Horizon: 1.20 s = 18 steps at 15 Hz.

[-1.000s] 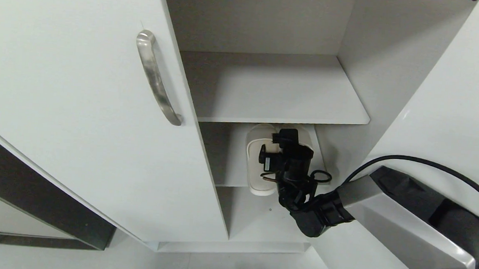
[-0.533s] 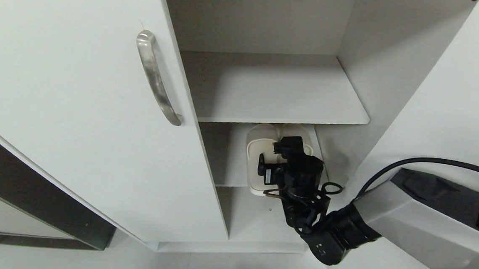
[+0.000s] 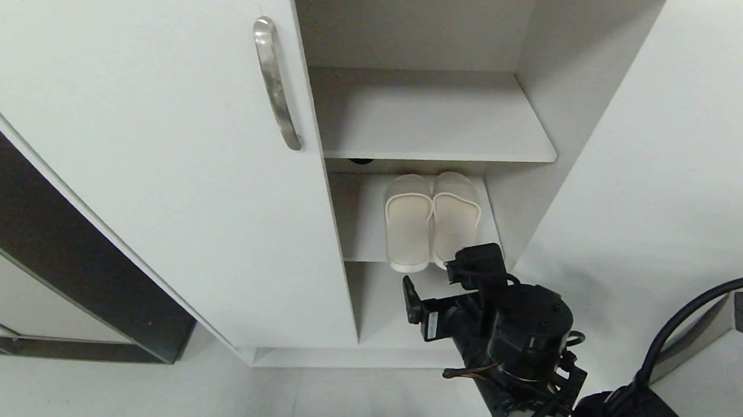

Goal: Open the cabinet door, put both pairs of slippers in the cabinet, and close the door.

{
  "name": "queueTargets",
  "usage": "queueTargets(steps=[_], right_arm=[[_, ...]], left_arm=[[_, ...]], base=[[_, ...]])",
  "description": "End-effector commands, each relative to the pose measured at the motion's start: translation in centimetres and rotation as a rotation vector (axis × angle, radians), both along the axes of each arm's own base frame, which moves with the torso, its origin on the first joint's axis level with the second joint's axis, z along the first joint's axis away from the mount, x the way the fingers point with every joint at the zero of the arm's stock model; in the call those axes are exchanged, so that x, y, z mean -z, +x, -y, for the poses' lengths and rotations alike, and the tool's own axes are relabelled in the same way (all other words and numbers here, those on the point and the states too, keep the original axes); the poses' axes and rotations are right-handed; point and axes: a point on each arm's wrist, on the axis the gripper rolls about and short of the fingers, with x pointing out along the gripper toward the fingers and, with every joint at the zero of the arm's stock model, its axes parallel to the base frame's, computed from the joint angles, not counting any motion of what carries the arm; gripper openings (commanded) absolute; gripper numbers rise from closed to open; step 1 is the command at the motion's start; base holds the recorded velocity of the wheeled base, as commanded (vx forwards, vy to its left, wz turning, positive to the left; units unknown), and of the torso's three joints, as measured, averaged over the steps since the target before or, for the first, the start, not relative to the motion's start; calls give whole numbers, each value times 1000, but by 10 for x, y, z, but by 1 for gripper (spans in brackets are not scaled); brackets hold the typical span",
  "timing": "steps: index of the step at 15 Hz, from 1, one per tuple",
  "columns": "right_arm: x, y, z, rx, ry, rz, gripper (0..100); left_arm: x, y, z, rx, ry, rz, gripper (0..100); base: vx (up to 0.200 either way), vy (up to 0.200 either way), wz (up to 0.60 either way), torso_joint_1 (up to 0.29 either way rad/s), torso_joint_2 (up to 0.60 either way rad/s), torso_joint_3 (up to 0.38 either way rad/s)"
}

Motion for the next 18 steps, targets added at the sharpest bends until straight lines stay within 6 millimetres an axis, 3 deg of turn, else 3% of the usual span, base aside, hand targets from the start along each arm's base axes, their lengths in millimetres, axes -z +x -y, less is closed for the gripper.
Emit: queueTargets(steps=[1,8,18], right_arm=[[-5,-4,2,-7,6,6,100],[-4,-11,-3,-27,5,4,100],[-9,-22,9,-126,1,-6,100]], left_arm=[[0,0,0,1,1,-1,0],[0,0,0,1,1,-1,0],[0,0,0,1,1,-1,0]], base=[[0,0,0,0,0,0],[0,0,0,0,0,16],[0,0,0,0,3,197]])
